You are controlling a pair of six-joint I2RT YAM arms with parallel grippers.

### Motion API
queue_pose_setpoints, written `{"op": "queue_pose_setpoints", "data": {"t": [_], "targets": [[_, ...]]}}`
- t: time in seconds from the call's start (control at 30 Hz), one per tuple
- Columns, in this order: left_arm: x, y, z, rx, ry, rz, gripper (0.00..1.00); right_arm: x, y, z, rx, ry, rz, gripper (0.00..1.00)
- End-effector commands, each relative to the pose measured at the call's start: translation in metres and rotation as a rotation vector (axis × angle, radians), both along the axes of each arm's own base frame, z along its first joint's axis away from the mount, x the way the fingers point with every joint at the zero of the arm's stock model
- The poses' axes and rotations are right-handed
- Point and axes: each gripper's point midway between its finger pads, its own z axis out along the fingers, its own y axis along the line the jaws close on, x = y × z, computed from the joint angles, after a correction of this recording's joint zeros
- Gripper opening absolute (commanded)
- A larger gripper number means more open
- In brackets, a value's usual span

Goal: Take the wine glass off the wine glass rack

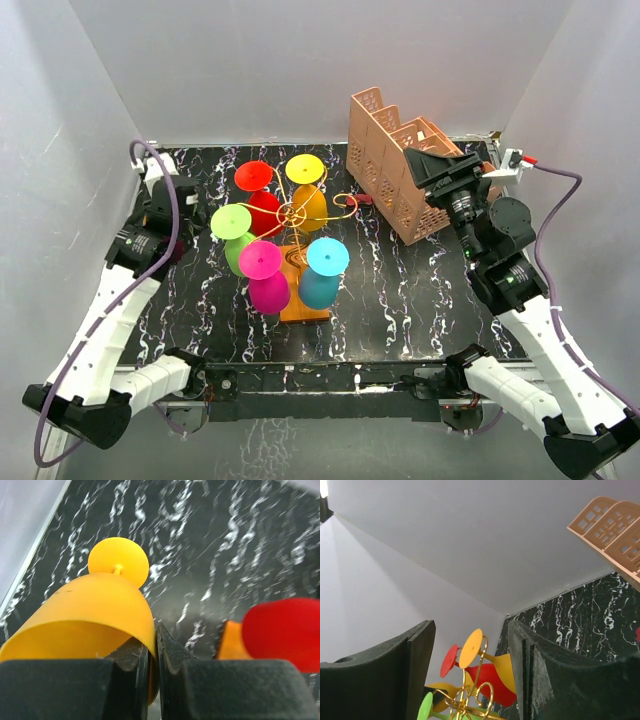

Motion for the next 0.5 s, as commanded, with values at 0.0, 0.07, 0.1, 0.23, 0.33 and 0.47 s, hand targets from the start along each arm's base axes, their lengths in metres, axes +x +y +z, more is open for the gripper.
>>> {"op": "queue_pose_setpoints", "data": {"t": [0.0,0.07,0.1,0.23,0.33,0.47], "targets": [[-0.019,0.03,-0.02,0.079,0.072,0.074,0.0,0.001,-0.003,-0.007,-0.037,0.004,-0.022,0.65],[-0.015,0.039,-0.039,0.044,0.14,0.076,0.0,0.002,-0.001,-0.01,-0.047,0.013,-0.016,0.65],[-0.011,0.042,-0.049,-0.004,0.165,0.06,0.0,0.002,-0.001,-0.012,-0.051,0.017,-0.015,0.65],[0.005,0.044,-0.074,-0.172,0.228,-0.001,0.0,0.0,-0.003,-0.011,-0.072,0.016,-0.021,0.66],[0.015,0.046,-0.084,-0.197,0.279,-0.001,0.0,0.0,-0.007,-0.01,-0.101,0.011,-0.043,0.66],[0.029,0.052,-0.1,-0.183,0.319,0.01,0.0,-0.001,-0.008,-0.008,-0.126,0.003,-0.046,0.66]]}}
